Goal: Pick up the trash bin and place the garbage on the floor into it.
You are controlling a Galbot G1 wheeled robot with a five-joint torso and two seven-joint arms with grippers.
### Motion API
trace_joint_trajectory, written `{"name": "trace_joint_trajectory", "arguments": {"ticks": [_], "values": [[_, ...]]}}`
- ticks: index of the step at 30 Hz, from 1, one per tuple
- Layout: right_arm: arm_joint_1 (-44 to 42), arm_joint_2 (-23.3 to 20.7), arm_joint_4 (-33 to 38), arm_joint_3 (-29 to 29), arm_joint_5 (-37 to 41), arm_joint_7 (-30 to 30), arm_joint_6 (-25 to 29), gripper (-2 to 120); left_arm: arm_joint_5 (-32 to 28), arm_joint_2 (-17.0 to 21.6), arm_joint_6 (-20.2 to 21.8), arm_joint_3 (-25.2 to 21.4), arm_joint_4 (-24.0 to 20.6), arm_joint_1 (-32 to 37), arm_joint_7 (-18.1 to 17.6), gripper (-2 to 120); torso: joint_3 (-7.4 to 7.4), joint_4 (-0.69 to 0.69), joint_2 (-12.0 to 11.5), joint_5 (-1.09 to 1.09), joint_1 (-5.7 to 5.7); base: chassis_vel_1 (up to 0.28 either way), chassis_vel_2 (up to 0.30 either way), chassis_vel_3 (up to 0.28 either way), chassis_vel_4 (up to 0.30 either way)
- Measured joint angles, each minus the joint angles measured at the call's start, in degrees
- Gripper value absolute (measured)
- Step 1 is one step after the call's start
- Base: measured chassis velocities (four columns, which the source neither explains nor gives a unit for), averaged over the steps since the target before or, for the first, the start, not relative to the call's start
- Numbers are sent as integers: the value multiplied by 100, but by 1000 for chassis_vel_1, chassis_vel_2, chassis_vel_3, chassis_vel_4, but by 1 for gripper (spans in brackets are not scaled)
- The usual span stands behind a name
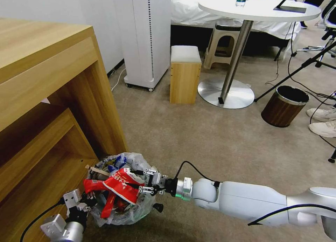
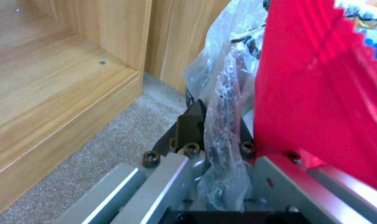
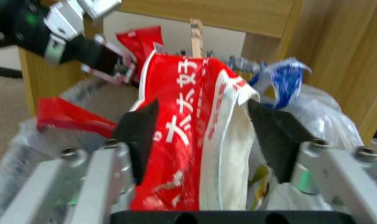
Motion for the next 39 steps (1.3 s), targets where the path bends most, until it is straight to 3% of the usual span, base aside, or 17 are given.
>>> {"name": "trace_joint_trajectory", "arguments": {"ticks": [1,4,8,10,16,19,22,39], "values": [[0,0,0,0,0,0,0,60,0,0,0,0,0,0,0,1,0,0,0,0,0,0,0,0,0],[-222,-59,159,229,-47,18,1,76,-9,13,5,-3,93,-60,-6,1,0,0,0,0,0,0,0,0,0],[-427,-91,289,484,-58,66,1,84,-12,16,5,-10,148,-82,-8,1,0,0,0,0,0,0,0,0,0],[-718,-131,531,878,17,213,-27,97,-16,26,5,-13,197,-107,-10,1,0,0,0,0,0,0,0,0,0],[-1160,-188,912,1585,391,668,-272,98,-26,36,8,-15,249,-154,-16,1,0,0,0,0,0,0,0,0,0],[-1522,-187,1063,2172,1017,1252,-751,99,-61,57,20,-24,256,-180,-26,1,0,-1,0,0,0,0,0,0,0],[-1630,-188,1042,2376,1242,1539,-924,99,-88,97,44,-68,256,-173,-43,1,-1,-1,0,0,0,0,0,0,0],[-1788,-249,892,2680,1079,1632,-838,99,-331,321,293,-412,210,105,-350,1,-1,0,0,0,0,0,0,0,0]]}}
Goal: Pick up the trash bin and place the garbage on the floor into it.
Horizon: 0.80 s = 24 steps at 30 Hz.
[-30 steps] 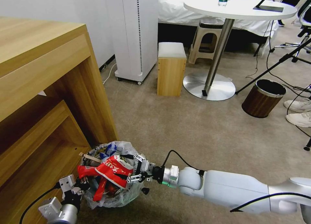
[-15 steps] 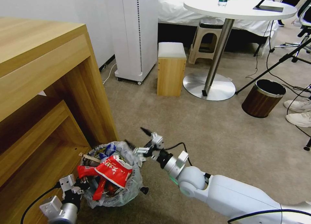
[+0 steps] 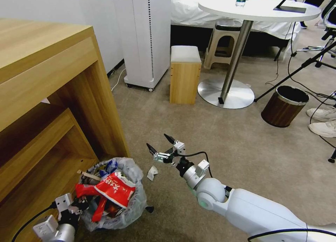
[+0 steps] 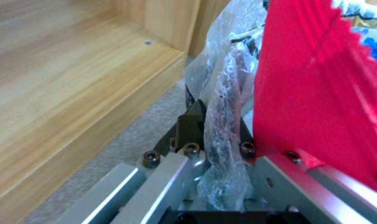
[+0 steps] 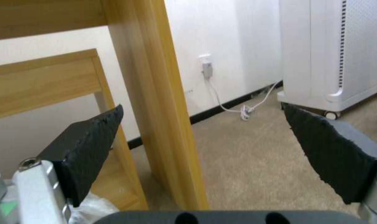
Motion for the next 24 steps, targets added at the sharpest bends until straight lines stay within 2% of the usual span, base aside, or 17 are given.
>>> {"name": "trace_joint_trajectory", "arguments": {"ticks": [4,17,21,24], "values": [[12,4,-19,40,-43,-12,37,99,-112,71,108,-147,-118,185,-264,1,0,1,0,0,0,0,0,0,0],[-117,121,-212,193,153,170,-59,98,-174,72,159,-255,-230,332,-373,1,0,0,0,-1,0,0,0,0,0],[-229,252,-415,264,565,486,-346,98,-173,47,160,-253,-261,365,-370,1,0,0,0,0,0,0,0,0,0],[-387,434,-664,398,1006,963,-795,98,-171,32,155,-244,-291,381,-364,1,0,0,0,0,0,0,0,0,0]]}}
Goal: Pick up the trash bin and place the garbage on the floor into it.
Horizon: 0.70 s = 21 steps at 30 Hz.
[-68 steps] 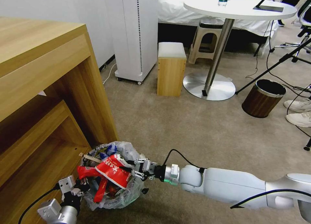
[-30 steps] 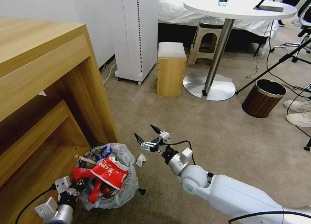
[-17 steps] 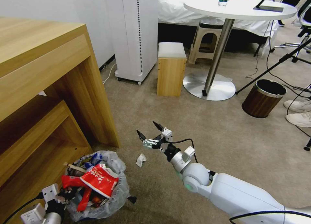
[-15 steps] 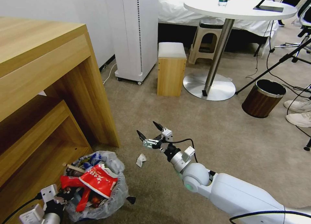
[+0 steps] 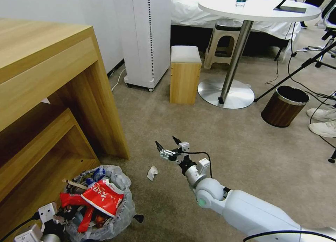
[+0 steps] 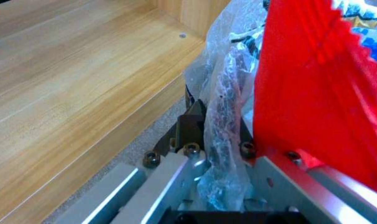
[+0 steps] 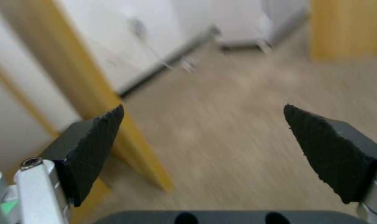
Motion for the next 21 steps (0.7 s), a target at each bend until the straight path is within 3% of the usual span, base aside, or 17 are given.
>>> {"name": "trace_joint_trajectory", "arguments": {"ticks": [5,8,10,11,13,21], "values": [[-62,151,-261,42,197,295,-263,98,2,-8,-9,11,-16,-8,5,1,0,-1,0,-1,0,0,0,0,0],[-75,447,-659,31,420,512,-514,98,21,-32,-35,34,-20,-12,14,1,0,-1,0,-2,0,0,0,0,0],[-25,936,-1064,-25,559,648,-655,94,44,-56,-70,55,-34,-8,31,1,0,0,0,1,0,0,0,0,0],[-25,936,-1064,-25,559,648,-655,94,44,-56,-70,55,-34,-8,31,1,0,0,0,1,0,0,0,0,0],[25,1333,-1459,-67,587,653,-688,92,65,-74,-90,68,-70,10,35,1,0,1,-1,-1,0,0,0,0,0],[56,1813,-2160,-101,554,650,-712,94,85,-101,-100,83,-121,25,43,1,0,0,-1,-2,0,0,0,0,0]]}}
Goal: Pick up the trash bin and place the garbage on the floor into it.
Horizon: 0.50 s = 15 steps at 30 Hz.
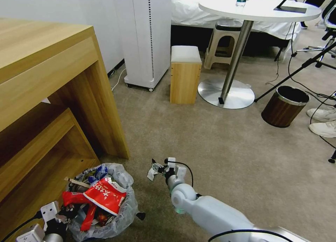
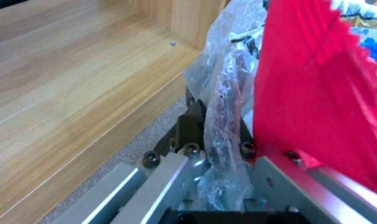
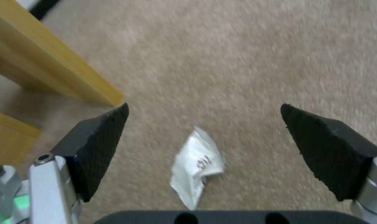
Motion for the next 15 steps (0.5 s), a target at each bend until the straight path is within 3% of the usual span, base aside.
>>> {"name": "trace_joint_trajectory", "arguments": {"ticks": [4,15], "values": [[11,304,-705,1,-80,40,-76,92,3,3,-19,-1,-45,22,42,1,0,0,0,1,0,0,0,0,0],[217,649,-1487,-76,-207,-109,-100,86,12,33,-27,59,-123,42,109,1,0,0,0,1,0,0,0,0,0]]}}
